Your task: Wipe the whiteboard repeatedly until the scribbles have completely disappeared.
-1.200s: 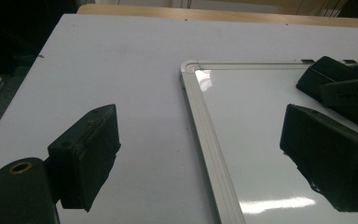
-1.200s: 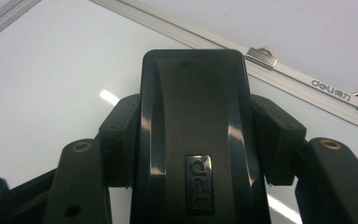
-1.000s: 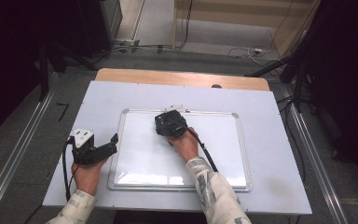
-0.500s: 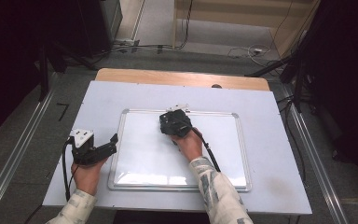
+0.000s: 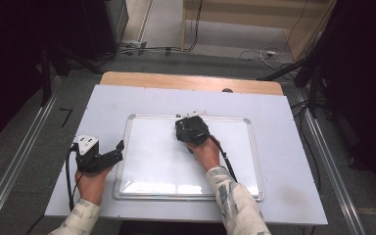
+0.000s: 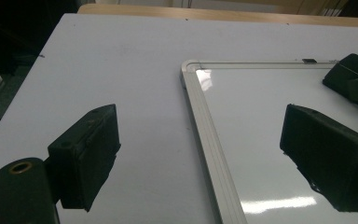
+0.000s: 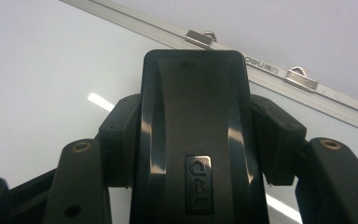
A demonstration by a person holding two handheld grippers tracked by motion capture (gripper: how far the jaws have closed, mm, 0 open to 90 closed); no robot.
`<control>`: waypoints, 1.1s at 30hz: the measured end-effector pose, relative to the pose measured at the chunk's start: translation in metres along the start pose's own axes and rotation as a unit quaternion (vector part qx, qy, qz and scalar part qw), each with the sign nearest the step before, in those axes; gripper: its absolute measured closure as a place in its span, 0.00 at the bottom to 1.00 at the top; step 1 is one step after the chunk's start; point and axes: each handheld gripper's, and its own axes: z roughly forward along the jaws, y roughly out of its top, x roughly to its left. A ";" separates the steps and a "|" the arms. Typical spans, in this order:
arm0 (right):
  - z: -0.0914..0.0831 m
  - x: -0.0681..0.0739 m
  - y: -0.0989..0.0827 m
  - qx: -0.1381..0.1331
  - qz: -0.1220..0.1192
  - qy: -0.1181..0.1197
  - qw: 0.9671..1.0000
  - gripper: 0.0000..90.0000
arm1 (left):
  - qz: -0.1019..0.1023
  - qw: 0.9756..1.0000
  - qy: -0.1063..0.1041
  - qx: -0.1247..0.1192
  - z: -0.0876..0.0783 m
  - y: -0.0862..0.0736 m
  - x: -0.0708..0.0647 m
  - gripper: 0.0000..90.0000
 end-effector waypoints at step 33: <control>-0.111 -0.062 -0.066 -0.043 0.067 -0.051 0.996 0.43 | 0.002 1.000 0.004 0.002 0.001 0.000 -0.004 0.14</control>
